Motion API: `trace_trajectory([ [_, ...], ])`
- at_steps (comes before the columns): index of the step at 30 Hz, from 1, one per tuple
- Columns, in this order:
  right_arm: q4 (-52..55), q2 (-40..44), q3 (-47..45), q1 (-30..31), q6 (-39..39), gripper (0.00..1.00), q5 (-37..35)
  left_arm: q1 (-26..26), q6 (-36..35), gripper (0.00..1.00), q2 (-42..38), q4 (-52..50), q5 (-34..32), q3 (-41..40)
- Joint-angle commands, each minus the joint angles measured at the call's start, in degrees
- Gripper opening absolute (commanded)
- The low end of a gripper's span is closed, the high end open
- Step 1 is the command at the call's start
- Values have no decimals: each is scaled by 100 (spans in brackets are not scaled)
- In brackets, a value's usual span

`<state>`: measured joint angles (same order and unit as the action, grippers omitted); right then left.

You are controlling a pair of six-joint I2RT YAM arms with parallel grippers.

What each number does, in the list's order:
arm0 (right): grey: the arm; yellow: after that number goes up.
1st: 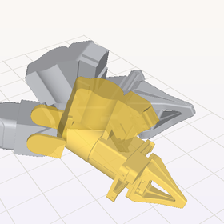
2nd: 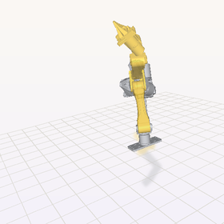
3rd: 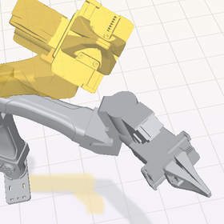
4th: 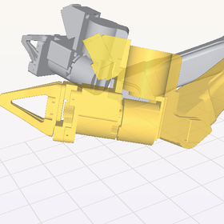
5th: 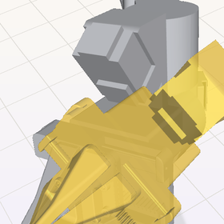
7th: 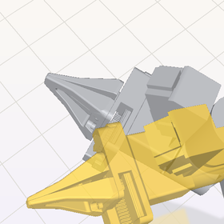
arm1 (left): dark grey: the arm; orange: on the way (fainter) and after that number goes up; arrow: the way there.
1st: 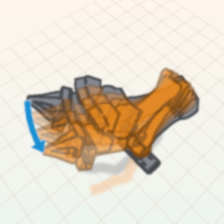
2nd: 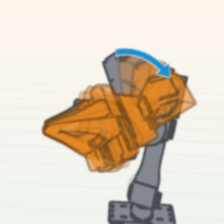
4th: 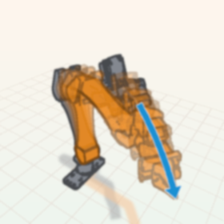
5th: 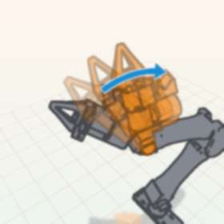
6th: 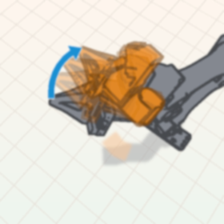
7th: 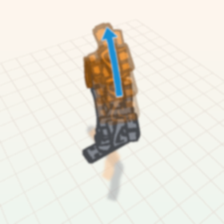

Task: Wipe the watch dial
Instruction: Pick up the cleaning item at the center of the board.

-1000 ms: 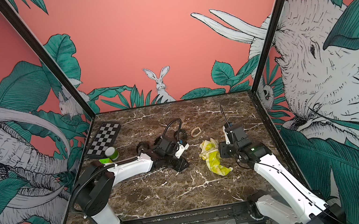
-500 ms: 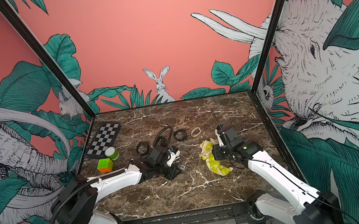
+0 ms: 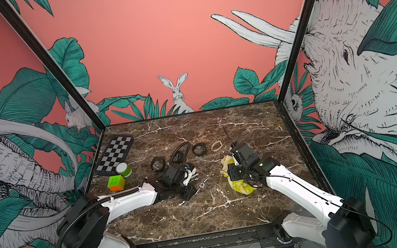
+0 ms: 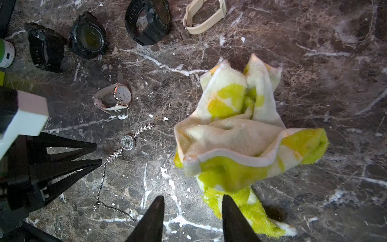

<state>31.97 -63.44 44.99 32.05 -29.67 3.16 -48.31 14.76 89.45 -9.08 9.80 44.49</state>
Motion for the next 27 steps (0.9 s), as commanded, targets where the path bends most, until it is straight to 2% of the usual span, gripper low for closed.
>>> trace_trajectory([
  [1, -245, -92, -187, 114, -165, 45, -109, 24, -44, 35, 134, -142, -36, 171],
  [13, -1174, -911, -575, 240, -265, 48, 241, 24, 18, 32, 398, -669, -308, 323],
  [20, -1805, -1530, -731, 240, -405, 46, 87, 17, 44, 31, 471, -733, -309, 341],
  [23, -2024, -1694, -792, 240, -467, 35, -52, 24, 60, 30, 478, -755, -295, 310],
  [25, -2127, -1746, -833, 240, -511, 21, -113, 24, 70, 28, 477, -753, -284, 286],
  [27, -2265, -1736, -866, 240, -530, 12, -39, 18, 79, 26, 485, -753, -273, 271],
])
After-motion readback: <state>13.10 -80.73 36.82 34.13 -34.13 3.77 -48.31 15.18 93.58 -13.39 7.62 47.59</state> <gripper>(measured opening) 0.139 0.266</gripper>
